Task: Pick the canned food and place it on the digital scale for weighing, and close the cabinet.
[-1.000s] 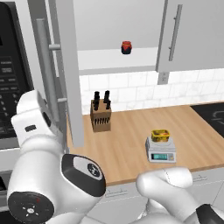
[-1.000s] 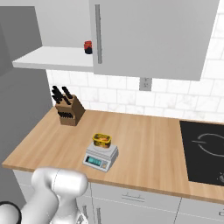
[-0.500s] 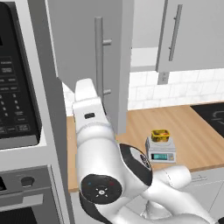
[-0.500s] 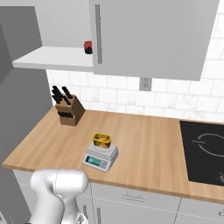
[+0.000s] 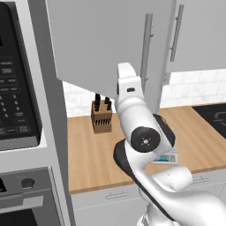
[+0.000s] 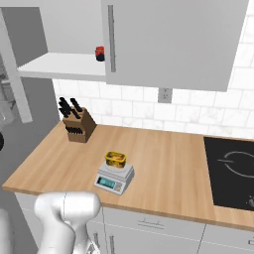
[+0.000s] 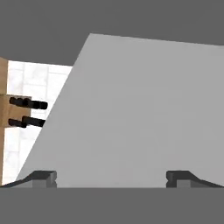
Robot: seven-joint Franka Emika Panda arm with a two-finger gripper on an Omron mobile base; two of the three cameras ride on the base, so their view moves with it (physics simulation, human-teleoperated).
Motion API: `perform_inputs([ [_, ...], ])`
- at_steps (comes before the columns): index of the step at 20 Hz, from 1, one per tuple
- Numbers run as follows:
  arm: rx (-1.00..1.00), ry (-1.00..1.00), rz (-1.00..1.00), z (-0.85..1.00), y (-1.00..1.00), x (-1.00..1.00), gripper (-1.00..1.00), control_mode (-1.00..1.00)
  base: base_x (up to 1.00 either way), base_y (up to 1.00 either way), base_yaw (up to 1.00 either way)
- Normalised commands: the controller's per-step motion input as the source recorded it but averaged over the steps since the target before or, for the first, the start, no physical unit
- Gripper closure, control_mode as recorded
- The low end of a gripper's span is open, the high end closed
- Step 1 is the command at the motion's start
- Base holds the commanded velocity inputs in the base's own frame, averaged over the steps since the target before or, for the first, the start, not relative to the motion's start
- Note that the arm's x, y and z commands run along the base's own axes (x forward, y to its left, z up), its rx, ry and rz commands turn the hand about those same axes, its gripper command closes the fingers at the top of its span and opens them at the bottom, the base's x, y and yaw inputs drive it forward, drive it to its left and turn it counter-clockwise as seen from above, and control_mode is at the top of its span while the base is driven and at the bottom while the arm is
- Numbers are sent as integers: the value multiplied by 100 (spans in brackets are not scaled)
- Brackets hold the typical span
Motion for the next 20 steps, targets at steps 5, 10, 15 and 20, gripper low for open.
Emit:
perform_inputs([
  [5,11,0,0,0,-46,100,-100,-100,0,0,0],
  [10,13,0,0,0,-33,99,-100,-100,0,0,0],
  [15,8,0,1,0,-15,93,-100,-100,0,0,0],
  [20,3,0,0,0,-6,92,-100,-100,0,0,0],
])
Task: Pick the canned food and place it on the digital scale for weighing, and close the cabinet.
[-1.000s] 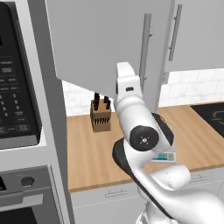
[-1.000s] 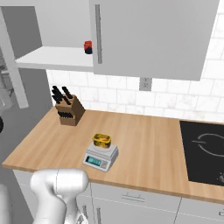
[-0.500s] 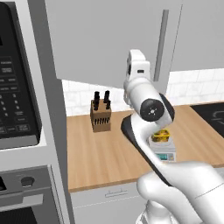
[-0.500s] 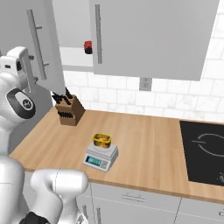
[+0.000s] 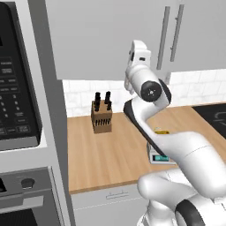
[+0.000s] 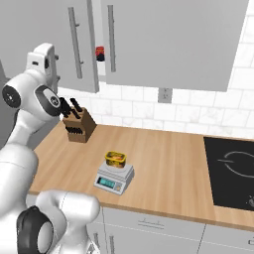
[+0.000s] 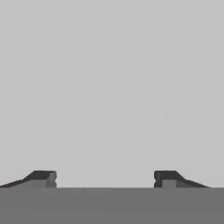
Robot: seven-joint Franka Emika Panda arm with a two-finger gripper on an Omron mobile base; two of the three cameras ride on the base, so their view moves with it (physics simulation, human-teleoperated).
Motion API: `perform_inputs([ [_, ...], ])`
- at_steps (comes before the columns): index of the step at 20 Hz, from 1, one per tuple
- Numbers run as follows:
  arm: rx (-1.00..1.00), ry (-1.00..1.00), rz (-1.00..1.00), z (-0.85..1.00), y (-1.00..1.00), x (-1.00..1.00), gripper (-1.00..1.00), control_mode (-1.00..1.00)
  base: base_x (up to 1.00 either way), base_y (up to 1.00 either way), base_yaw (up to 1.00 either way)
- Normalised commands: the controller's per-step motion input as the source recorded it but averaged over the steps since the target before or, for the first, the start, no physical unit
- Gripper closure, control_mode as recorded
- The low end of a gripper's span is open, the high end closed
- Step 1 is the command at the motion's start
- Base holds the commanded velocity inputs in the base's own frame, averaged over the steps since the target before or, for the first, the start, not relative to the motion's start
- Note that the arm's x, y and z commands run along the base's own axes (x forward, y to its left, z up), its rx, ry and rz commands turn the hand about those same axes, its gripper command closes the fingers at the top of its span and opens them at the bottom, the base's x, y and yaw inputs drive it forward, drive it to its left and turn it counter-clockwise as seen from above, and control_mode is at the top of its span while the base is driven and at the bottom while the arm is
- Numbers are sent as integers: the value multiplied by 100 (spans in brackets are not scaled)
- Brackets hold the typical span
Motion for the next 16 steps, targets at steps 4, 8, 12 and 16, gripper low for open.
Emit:
perform_inputs([
  [4,4,0,1,0,-1,88,-100,-100,0,0,0],
  [8,0,0,0,0,0,69,-100,-100,0,0,0],
  [12,0,0,0,0,0,77,-100,-100,0,0,0],
  [16,0,0,1,-9,-3,70,-100,-100,0,0,0],
])
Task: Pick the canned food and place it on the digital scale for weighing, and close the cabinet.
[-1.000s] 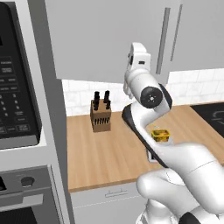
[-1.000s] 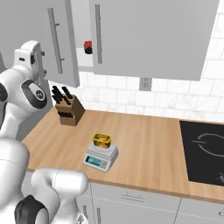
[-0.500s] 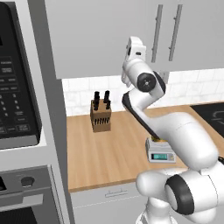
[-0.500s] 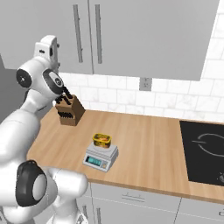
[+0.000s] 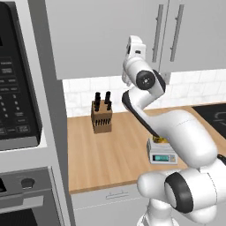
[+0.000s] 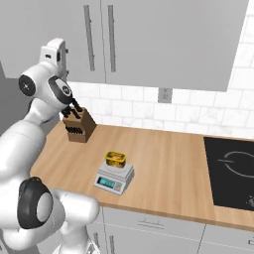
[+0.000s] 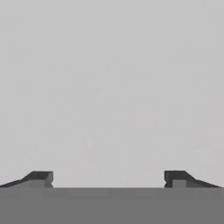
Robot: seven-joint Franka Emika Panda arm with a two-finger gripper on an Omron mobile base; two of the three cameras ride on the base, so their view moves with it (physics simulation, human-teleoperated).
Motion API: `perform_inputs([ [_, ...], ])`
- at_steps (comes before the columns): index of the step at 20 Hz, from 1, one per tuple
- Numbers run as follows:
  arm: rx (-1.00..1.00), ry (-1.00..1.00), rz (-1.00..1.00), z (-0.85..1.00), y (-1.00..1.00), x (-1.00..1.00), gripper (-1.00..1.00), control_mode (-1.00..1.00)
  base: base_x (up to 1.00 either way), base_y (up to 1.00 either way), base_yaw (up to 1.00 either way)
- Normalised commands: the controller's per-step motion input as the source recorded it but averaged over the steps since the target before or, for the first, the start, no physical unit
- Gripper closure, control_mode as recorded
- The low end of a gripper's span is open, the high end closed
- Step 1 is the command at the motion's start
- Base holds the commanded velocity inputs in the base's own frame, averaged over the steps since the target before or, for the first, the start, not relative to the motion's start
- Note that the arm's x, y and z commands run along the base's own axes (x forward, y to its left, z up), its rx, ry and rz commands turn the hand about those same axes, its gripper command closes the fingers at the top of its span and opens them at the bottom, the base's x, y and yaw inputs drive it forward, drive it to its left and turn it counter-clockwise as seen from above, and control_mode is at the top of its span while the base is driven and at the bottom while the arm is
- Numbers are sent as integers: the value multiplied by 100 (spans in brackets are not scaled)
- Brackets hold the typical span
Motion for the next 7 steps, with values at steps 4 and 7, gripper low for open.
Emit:
perform_inputs([
  [4,0,6,3,-55,-7,60,-100,-100,0,0,0],
  [7,0,14,7,-97,-5,58,-100,-100,0,0,0],
])
